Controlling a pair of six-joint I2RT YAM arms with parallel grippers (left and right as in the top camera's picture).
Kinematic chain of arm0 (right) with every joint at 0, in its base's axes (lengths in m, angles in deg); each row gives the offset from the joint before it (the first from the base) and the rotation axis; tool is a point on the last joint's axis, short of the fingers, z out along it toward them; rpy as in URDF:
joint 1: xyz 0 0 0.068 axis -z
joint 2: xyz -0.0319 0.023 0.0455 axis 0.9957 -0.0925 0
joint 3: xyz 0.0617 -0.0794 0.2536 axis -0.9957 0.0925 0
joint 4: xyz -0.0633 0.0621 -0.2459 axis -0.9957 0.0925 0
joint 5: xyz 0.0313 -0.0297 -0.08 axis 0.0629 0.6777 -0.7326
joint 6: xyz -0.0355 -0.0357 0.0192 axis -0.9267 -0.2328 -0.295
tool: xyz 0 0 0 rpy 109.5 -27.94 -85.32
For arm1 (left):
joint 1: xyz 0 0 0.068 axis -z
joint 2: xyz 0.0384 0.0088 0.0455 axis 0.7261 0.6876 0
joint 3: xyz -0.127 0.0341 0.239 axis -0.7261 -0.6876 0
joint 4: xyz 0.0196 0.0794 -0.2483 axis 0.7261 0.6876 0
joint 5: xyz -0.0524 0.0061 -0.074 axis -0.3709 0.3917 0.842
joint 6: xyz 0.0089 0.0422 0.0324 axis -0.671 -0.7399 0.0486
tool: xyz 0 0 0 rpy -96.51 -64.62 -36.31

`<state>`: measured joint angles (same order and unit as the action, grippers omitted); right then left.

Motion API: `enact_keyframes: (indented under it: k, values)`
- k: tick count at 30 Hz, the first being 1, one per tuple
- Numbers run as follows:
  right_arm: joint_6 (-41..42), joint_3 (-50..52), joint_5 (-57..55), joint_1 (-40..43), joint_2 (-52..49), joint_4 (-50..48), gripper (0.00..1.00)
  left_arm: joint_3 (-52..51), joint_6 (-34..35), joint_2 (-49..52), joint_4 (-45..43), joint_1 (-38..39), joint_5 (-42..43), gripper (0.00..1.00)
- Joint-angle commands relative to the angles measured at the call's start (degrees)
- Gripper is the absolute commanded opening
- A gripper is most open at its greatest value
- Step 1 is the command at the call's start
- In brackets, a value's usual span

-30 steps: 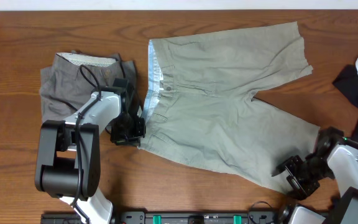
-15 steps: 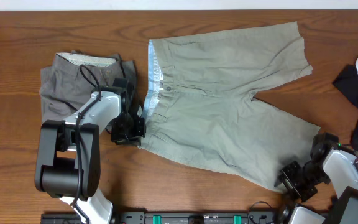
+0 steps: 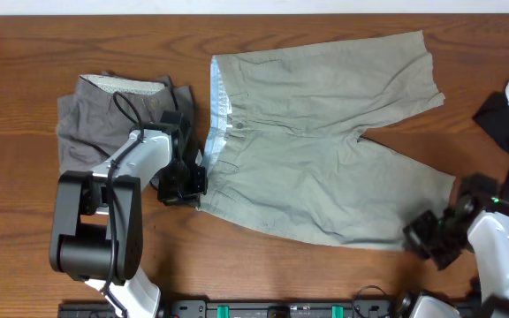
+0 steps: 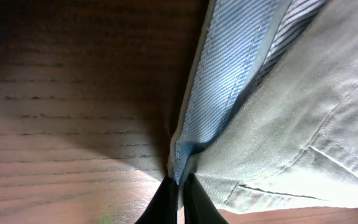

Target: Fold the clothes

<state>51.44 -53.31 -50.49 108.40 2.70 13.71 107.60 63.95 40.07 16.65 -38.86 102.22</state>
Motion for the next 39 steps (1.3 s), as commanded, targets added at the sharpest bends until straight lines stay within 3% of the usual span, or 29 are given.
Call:
enact_keyframes:
  k: [1, 10, 25, 35, 39]
  values:
    - [-3.6, -4.9, 2.9, -0.4, 3.7, 1.5, 0.01, 2.0, 0.1, -4.6, 0.1, 0.0, -0.9, 0.06]
    - [-5.6, -13.6, 2.5, -0.4, 4.5, 5.5, 0.01, 2.8, 0.1, -20.3, 2.5, 0.0, -1.0, 0.06]
    - [-7.6, -35.0, 2.6, -0.4, 0.5, 6.4, 0.01, 2.9, 6.6, -35.6, 7.9, 0.0, -1.6, 0.06]
    - [-7.6, -40.1, 12.3, -1.6, -11.9, -2.2, 0.01, 3.5, 6.8, -36.5, 3.1, 0.0, -1.0, 0.06]
    - [-7.7, -40.1, 13.9, -2.4, -14.6, -1.8, 0.01, 3.0, 6.8, -34.9, 7.2, 1.5, 6.1, 0.08]
